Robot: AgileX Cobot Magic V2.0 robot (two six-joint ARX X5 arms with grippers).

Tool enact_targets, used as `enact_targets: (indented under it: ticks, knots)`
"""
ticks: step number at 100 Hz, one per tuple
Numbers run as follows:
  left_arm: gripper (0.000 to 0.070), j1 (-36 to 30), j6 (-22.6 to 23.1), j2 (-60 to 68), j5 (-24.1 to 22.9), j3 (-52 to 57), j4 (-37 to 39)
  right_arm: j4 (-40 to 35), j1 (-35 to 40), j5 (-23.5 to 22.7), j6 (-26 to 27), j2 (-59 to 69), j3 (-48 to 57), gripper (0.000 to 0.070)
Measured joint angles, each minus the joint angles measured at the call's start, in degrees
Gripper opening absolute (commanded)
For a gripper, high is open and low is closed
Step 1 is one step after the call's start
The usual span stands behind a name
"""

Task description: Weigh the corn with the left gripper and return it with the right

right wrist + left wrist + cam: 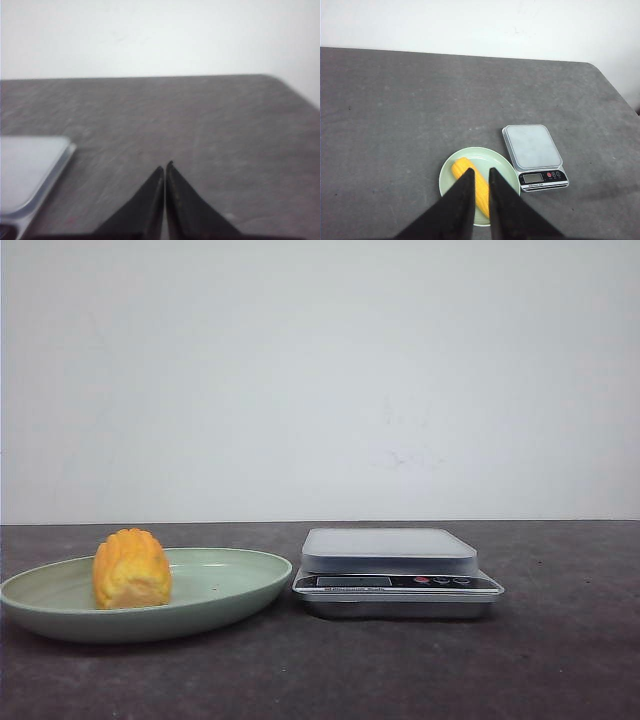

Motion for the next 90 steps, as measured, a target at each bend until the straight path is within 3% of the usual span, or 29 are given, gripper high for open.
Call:
enact_targets:
  ticks: [23, 90]
  knots:
    - [0.0000, 0.0, 0.0, 0.0, 0.0, 0.0, 0.0, -0.8, -0.2, -7.2, 0.5, -1.1, -4.4, 0.0000]
    - [0.0000, 0.0, 0.0, 0.0, 0.0, 0.0, 0.0, -0.2, -0.2, -7.6, 0.5, -1.2, -4.4, 0.0000]
